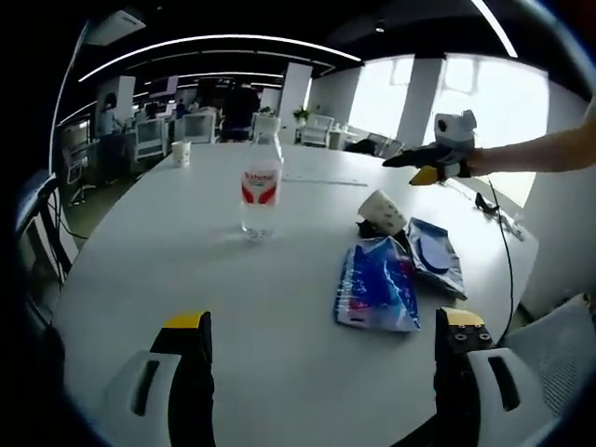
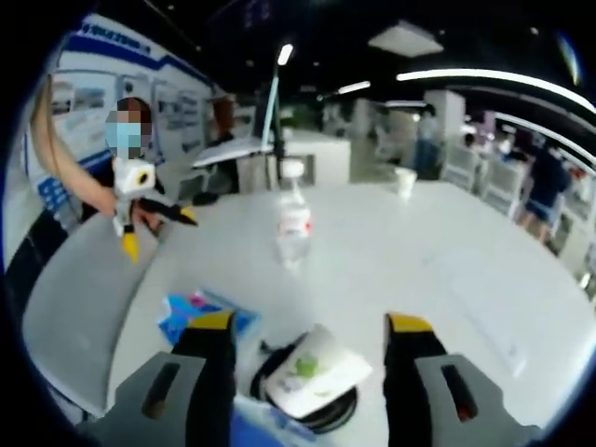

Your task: Arrange the tabletop items into an orderly group along one side of the table until the central work area is clear of visible clutter.

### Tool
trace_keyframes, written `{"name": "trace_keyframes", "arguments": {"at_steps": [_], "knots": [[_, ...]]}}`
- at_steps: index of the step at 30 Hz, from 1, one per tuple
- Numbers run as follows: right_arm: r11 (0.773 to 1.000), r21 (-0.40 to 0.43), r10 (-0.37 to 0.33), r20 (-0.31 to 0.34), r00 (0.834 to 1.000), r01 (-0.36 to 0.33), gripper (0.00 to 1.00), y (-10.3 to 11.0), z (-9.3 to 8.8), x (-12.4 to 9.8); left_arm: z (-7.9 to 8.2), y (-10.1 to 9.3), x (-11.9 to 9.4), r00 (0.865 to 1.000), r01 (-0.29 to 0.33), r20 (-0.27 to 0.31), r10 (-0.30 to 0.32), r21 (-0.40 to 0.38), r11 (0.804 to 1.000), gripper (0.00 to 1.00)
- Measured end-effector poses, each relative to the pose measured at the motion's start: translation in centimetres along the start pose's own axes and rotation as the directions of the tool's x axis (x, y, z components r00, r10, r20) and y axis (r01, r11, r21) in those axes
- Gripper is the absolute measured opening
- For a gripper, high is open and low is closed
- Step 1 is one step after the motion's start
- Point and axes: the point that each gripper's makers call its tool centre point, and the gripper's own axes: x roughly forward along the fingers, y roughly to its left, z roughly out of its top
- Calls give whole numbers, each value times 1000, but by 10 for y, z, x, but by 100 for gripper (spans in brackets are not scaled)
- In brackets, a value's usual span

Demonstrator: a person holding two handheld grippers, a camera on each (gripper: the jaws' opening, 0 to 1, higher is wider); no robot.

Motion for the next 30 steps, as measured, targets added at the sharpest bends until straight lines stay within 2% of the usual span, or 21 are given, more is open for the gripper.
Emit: {"name": "trace_keyframes", "arguments": {"at_steps": [3,10,19,22,30], "knots": [[1000,-2,13,8,1000,-13,60,-2,2,5,0,0,-2,1000,-9,9,9,-19,1000,100],[994,-53,88,-67,994,-92,59,-2,-13,16,-3,4,-4,1000,-17,5,17,-27,999,100],[993,-27,110,-100,989,-113,52,-15,-29,28,-7,2,-5,1000,-11,-15,11,-27,1000,100],[993,-10,115,-93,989,-116,52,-18,-31,29,-7,1,-5,1000,-14,-11,13,-41,999,100],[985,-1,169,-112,979,-171,44,-16,-36,32,-8,0,-6,1000,-11,-12,10,-71,997,100]]}}
